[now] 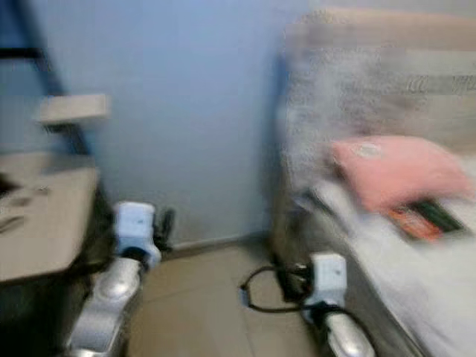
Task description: Clean up the room
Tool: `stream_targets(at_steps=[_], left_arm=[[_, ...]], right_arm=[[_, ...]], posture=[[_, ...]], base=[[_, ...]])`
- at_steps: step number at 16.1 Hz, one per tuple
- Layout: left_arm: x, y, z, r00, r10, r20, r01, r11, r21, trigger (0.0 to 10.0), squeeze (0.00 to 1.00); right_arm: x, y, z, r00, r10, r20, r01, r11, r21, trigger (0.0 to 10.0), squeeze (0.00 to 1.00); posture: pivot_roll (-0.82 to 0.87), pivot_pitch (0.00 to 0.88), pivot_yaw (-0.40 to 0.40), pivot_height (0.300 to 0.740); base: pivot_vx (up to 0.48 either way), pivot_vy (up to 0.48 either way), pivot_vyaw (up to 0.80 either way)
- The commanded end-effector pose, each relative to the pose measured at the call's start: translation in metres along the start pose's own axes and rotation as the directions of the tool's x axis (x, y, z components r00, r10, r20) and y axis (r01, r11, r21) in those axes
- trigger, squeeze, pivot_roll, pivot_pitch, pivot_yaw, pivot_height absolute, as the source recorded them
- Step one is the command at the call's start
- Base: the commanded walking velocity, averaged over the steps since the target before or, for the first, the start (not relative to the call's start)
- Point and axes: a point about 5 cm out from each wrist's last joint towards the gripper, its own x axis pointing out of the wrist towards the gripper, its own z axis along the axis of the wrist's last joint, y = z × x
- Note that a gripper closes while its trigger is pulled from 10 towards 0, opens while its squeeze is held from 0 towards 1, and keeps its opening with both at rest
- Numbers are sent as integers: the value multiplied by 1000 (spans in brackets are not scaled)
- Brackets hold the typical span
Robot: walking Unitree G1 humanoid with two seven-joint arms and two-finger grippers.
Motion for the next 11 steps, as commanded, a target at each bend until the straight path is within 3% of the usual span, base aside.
stream_targets(at_steps=[1, 3, 5, 7, 9, 11], left_arm=[[-1, 12, 1, 999, 45, 5, -45, 998, 35, 10000, 0], [-5, 15, -6, 997, 68, -24, -66, 994, 87, 10000, 0], [-12, 31, -11, 997, 80, -25, -75, 988, 138, 10000, 0], [-17, 40, -15, 996, 78, -38, -73, 990, 119, 10000, 0], [-23, 32, -11, 1000, 1, -6, 0, 998, 61, 10000, 0], [-44, 19, -9, 995, -100, 12, 99, 994, 47, 10000, 0]], right_arm=[[6, 7, 5, 1000, 25, 11, -25, 1000, -17, 10000, 329], [5, 9, 5, 1000, 24, 17, -23, 999, -41, 10000, 275], [1, 2, 7, 999, -15, 33, 16, 1000, -25, 10000, 318], [-1, -6, 6, 998, -55, 31, 56, 998, -29, 10000, 329], [-6, -12, 8, 995, -90, 48, 93, 993, -67, 10000, 302], [-35, -12, 13, 996, -70, 61, 78, 986, -147, 10000, 275]], posture=[[-30, 0, -39, 740], [-28, 0, -39, 740], [-21, 0, -45, 740], [-6, 0, -48, 740], [5, 0, -56, 740], [22, 0, -69, 740]], base=[[472, 0, 681], [0, 0, 0], [0, 0, 766], [0, 0, 744], [0, 0, 0], [0, 0, 0]])
